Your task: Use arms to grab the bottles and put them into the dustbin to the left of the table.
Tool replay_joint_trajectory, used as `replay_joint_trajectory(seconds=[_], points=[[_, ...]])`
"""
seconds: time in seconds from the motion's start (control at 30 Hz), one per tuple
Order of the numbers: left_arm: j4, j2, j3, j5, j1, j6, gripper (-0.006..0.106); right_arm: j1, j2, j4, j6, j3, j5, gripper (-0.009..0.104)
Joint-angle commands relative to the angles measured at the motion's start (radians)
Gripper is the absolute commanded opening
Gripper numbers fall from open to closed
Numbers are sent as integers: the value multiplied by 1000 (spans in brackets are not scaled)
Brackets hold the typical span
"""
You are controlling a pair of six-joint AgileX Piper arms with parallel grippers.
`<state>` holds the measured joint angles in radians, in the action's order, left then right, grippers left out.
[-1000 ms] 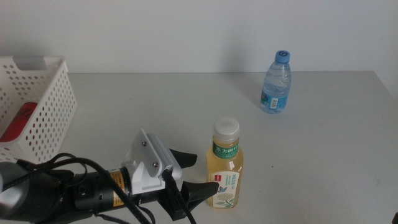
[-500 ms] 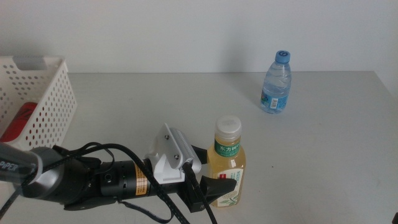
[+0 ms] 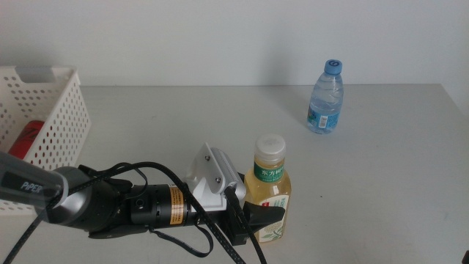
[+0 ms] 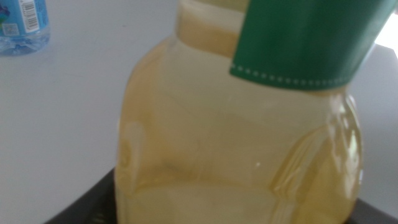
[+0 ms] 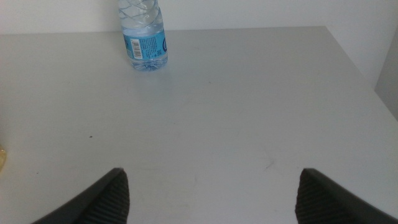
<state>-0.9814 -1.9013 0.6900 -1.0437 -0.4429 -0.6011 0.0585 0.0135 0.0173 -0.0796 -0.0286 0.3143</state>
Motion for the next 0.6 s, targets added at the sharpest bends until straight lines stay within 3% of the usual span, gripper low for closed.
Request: replay_joint_trajectory(seconds=[0.0,0.1,0.2,0.37,0.57], points=[[2,40,27,-65,-5,-33,60,4,22,10,4,10,-73,94],[0,41,34,-65,-5,-38,37,4,22,10,4,10,-73,94],[0,62,37,-41,-5,-54,22,4,22,10,4,10,-73,94],[11,156,46,131,-22,-55,17,4,22,10,4,10,-73,94],[93,278,99,346,-47,-60,17,4,22,10,4,10,-73,94]])
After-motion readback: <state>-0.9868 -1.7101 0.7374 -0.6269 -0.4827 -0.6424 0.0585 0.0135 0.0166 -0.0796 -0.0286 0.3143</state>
